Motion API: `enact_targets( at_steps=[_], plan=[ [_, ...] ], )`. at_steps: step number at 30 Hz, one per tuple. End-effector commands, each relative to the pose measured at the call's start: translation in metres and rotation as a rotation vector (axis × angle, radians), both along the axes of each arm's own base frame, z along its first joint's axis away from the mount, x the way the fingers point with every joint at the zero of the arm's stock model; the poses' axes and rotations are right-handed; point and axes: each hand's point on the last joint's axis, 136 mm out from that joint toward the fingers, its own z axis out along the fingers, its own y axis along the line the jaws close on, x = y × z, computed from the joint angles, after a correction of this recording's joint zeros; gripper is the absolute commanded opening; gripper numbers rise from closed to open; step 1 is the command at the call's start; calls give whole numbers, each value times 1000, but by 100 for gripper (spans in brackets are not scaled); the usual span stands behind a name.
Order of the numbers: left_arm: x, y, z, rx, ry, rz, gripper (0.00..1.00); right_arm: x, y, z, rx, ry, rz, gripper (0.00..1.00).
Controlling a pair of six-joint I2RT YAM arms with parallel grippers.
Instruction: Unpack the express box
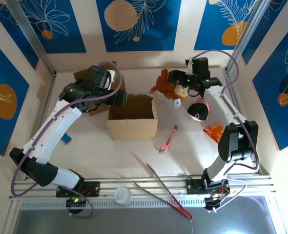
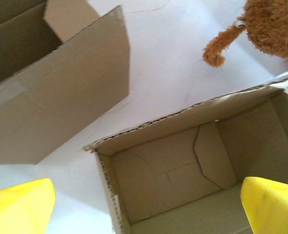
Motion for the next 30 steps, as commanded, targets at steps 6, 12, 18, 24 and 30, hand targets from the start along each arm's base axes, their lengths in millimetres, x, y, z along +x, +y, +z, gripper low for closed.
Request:
enact_targets(
  at_steps=[6, 12, 18, 24, 30],
  plan=[
    [6, -101, 61, -181, -278, -500, 100, -15, 15, 94, 212, 16, 182, 90],
    [35, -156, 97, -277, -494, -653, 100, -26, 16, 116, 233, -2, 234, 90],
    [57, -195, 102, -393, -487, -722, 100, -28, 23, 114, 278, -5, 275, 90],
    [73, -221, 69, -423, -372, -772, 100, -33, 27, 116, 301, -17, 303, 90],
    [71, -234, 52, -451, -298, -832, 100, -40, 31, 121, 311, -33, 343, 90]
  ],
)
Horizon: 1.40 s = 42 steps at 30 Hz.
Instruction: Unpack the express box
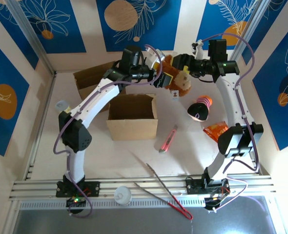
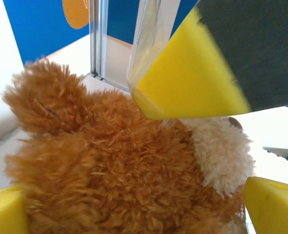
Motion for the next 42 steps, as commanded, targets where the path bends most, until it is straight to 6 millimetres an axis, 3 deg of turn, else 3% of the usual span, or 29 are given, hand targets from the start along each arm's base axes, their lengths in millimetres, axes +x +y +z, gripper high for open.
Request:
enact_targets(
  at_steps=[1, 5, 9, 10, 14, 15, 21, 27, 32, 37, 42],
  plan=[
    [-16, -7, 10, -29, 19, -88, 100, -13, 6, 26, 39, -77, 61, 90],
    [-15, -8, 13, -42, 14, -93, 97, -16, 9, 30, 50, -88, 81, 90],
    [-14, -10, 16, -61, 17, -95, 74, -17, 11, 31, 65, -86, 93, 89],
    [-13, -12, 15, -67, 21, -100, 65, -17, 11, 30, 69, -84, 95, 89],
    [-12, -13, 13, -76, 35, -99, 7, -18, 11, 33, 71, -89, 95, 89],
    [-10, -13, 13, -74, 34, -88, 0, -19, 10, 35, 69, -93, 92, 89],
    [23, 0, 2, -2, 28, 109, 0, -31, -5, 51, 54, -138, 30, 89],
    [47, -2, -13, 15, 86, 210, 0, -49, -25, 71, 70, -182, -27, 89],
    [68, -10, -51, 44, 181, 266, 0, -61, -37, 74, 50, -178, -86, 89],
    [79, -15, -109, 124, 284, 292, 1, -77, -44, 66, 35, -171, -116, 90],
    [84, -11, -139, 188, 310, 325, 33, -87, -51, 54, 34, -141, -143, 90]
  ],
)
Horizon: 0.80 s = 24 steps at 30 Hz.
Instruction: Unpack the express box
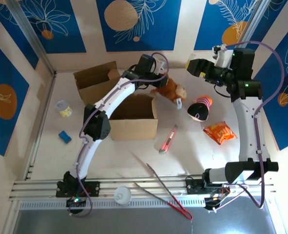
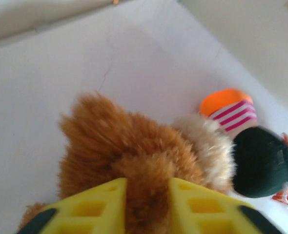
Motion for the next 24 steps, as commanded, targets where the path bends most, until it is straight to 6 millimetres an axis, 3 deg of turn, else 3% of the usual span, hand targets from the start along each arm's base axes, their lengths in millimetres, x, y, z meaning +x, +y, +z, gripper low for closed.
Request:
enact_targets(
  at_steps=[1, 5, 8, 11, 14, 16, 19, 21, 23, 24],
  plan=[
    [2, 3, 6, 17, -11, 27, 36, -12, -5, -4, 3, 20, -25, 90],
    [1, 5, 4, 32, -10, 29, 57, -19, -6, -8, 6, 26, -26, 90],
    [2, 8, 19, 22, -39, 33, 67, -24, -9, -12, 4, 53, -42, 90],
    [4, 13, 74, -23, -148, 53, 76, -31, -18, -34, -8, 141, -107, 90],
    [-1, 31, 163, -80, -323, 99, 89, -44, -30, -79, -46, 252, -195, 91],
    [-15, 58, 227, -102, -450, 153, 96, -56, -43, -114, -103, 301, -262, 92],
    [-44, 108, 290, -67, -580, 266, 99, -66, -61, -151, -209, 280, -353, 92],
    [-64, 146, 305, 7, -624, 354, 100, -66, -71, -163, -286, 195, -415, 92],
    [-84, 188, 303, 103, -653, 463, 100, -62, -85, -170, -401, 71, -505, 93],
    [-92, 211, 285, 174, -653, 520, 100, -59, -89, -175, -451, 9, -538, 94]
  ],
)
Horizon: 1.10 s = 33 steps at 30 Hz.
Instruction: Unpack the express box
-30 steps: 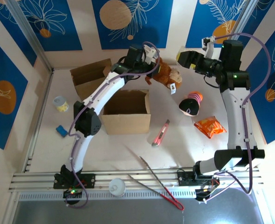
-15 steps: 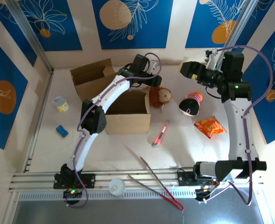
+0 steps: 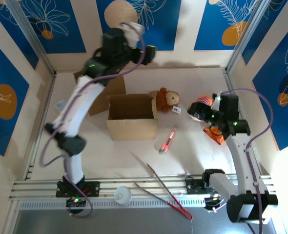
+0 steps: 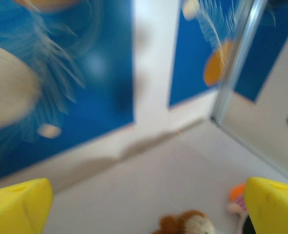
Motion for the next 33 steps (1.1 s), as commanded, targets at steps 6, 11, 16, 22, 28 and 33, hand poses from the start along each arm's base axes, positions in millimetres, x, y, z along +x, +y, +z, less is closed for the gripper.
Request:
enact_targets(
  at_steps=[6, 11, 16, 22, 28, 33],
  plan=[
    [-62, 190, -137, 83, -24, 565, 99, 52, -14, -17, -301, -489, -15, 99],
    [-78, 238, -242, 117, -82, 702, 99, 83, -11, -55, -378, -519, 29, 98],
    [-55, 265, -329, 204, 2, 790, 99, 96, -17, -96, -331, -478, 63, 94],
    [-36, 272, -365, 271, 32, 758, 99, 114, -11, -115, -279, -427, 120, 96],
    [-26, 270, -394, 170, 104, 618, 99, 113, -9, -116, -291, -407, 141, 99],
    [-27, 274, -402, 80, 107, 558, 100, 112, -8, -117, -301, -404, 139, 99]
  ],
)
